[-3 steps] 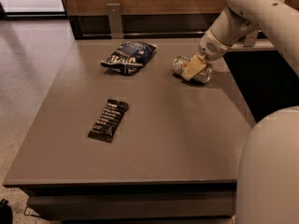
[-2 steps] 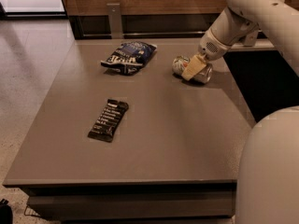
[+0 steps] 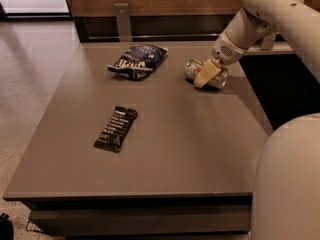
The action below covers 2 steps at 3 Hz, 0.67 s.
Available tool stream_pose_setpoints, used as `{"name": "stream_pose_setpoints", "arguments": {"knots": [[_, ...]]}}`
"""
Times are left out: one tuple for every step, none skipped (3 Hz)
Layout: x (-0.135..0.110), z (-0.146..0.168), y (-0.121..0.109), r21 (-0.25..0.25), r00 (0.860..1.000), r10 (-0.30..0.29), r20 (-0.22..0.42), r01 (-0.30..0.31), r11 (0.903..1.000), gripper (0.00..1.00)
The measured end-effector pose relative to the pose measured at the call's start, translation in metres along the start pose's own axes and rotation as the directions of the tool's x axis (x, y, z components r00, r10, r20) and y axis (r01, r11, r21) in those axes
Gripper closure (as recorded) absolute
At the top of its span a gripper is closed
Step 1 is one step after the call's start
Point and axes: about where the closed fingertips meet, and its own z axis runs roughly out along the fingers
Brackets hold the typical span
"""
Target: Knock 7up can over
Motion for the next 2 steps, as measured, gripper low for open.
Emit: {"name": "stream_pose_setpoints", "arguments": {"knots": [[-0.0002,0.0024,0.0003,-0.003,1.0,0.0,-0.002,0.0,1.0,0.0],[-0.0002,0.0024,0.0003,-0.003,1.0,0.0,-0.002,0.0,1.0,0.0]]}}
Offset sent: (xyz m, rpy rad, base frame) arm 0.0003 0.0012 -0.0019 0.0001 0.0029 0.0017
